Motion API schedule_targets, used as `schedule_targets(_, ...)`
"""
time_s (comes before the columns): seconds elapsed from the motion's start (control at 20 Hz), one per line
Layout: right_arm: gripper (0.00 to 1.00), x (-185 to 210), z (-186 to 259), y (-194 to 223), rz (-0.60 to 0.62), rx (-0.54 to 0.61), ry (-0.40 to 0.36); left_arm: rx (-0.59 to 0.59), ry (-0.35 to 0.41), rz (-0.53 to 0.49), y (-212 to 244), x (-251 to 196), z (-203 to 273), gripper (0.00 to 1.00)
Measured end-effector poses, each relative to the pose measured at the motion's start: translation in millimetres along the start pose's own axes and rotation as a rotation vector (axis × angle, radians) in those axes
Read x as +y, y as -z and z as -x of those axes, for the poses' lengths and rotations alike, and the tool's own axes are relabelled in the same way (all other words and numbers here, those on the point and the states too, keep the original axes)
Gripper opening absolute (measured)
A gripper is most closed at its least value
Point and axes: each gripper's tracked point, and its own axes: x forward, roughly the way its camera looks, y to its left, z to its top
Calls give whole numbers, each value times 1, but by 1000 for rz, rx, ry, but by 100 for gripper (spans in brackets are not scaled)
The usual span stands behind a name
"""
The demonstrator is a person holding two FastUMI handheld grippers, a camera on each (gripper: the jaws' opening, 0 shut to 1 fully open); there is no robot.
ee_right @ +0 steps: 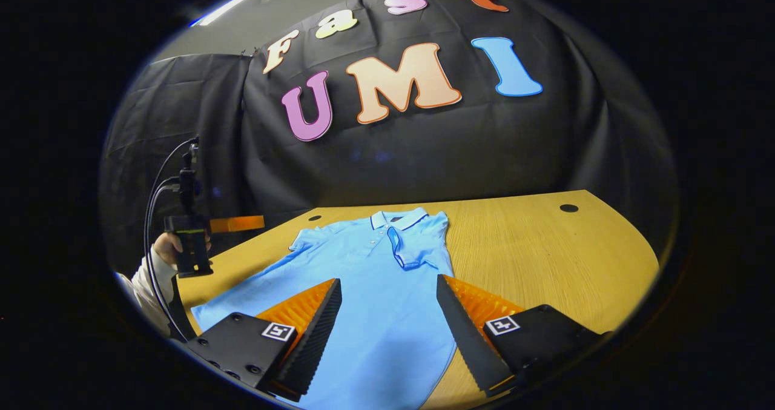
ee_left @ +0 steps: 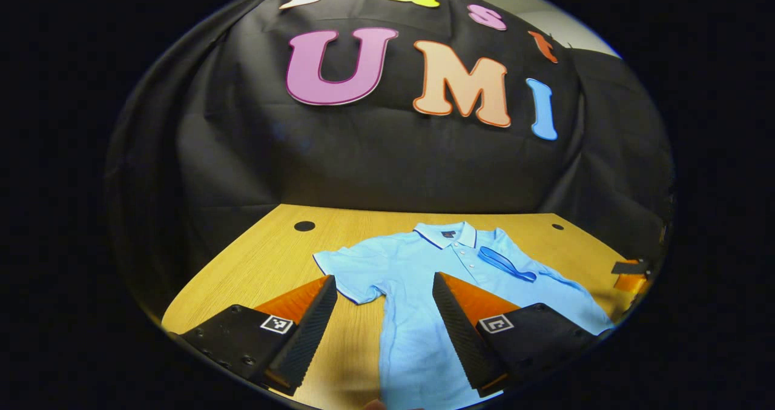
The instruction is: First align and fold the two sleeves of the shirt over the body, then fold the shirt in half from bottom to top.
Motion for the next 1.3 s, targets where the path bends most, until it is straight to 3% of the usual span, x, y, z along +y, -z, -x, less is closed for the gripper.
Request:
schedule_targets(0.3,98,1,1,-2,-9,1,-6,69,-35,2,-7,33,-63,95)
schedule_targets(0.65,98,-3,5,-1,6,3,9,196,-80,84,33,60,-124,94)
schedule_targets(1.3,98,-14,9,0,-6,14,31,324,-145,2,78,77,-148,90)
